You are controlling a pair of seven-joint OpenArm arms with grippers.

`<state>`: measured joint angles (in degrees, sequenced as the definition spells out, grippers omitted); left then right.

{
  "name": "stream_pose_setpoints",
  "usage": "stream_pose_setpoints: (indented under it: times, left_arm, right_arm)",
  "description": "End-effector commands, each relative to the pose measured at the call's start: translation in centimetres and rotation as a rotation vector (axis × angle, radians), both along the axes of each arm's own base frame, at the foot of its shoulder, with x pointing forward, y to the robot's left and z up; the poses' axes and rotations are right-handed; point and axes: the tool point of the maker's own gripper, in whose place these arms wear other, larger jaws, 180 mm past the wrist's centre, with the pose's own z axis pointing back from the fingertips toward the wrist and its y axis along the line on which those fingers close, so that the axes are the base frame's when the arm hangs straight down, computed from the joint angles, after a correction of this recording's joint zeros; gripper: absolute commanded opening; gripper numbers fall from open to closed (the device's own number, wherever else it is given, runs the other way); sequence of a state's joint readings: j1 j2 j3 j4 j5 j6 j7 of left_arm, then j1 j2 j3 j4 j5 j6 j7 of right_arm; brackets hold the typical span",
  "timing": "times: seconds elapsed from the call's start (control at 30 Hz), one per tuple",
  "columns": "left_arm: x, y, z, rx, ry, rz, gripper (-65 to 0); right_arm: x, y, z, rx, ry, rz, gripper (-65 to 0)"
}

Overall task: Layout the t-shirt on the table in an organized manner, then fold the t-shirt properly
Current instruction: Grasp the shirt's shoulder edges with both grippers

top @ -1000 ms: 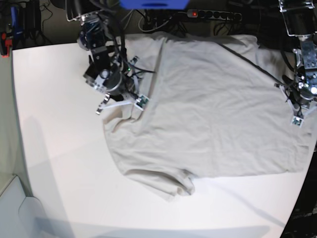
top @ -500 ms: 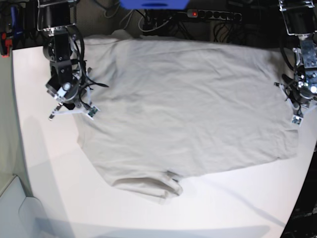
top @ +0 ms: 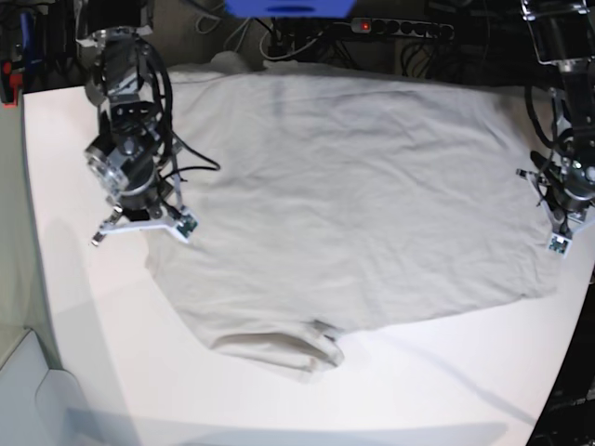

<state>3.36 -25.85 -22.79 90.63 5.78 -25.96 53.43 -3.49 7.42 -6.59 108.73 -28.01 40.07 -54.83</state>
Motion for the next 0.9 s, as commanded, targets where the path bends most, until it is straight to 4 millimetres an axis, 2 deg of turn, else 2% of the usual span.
stream_pose_setpoints:
  times: [0.0, 0.07, 0.13, 0.2, 0.33, 0.57, 0.77, 0.87]
  left_arm:
    - [0.1, 0.3, 1.0, 0.022, -0.021, 0.0, -64.9]
    - [-0.9, -0.8, 0.2, 0.008, 0.0, 0.0, -64.9]
    - [-2.5, -1.5, -0.9, -0.002, 0.044, 0.006, -64.9]
    - [-4.2, -2.3, -1.9, -0.018, 0.078, 0.012, -64.9]
    - [-7.9, -2.5, -4.0, -0.067, 0.12, 0.076, -64.9]
    - [-10.2, -2.5, -8.6, -0.149, 0.181, 0.112, -64.9]
    - [-8.3, -2.3, -11.0, -0.22, 0.173, 0.149, -64.9]
    - [-5.8, -2.2, -11.4, -0.253, 0.139, 0.163, -64.9]
  right_arm:
    - [0.3, 0.6, 0.7, 0.016, -0.027, 0.017, -65.0]
    - [-0.4, 1.7, -0.1, 0.039, -0.004, 0.03, -65.0]
    - [-1.1, 3.1, -0.6, 0.081, 0.009, 0.03, -65.0]
    - [-1.4, 3.7, -0.8, 0.098, 0.018, 0.029, -65.0]
    - [-1.8, 4.7, -1.2, 0.129, 0.031, 0.025, -65.0]
    - [-1.9, 5.5, -1.3, 0.143, 0.036, 0.037, -65.0]
    - [-2.6, 5.5, -1.9, 0.142, 0.056, 0.039, -65.0]
    - [-2.7, 5.5, -1.9, 0.142, 0.058, 0.039, -65.0]
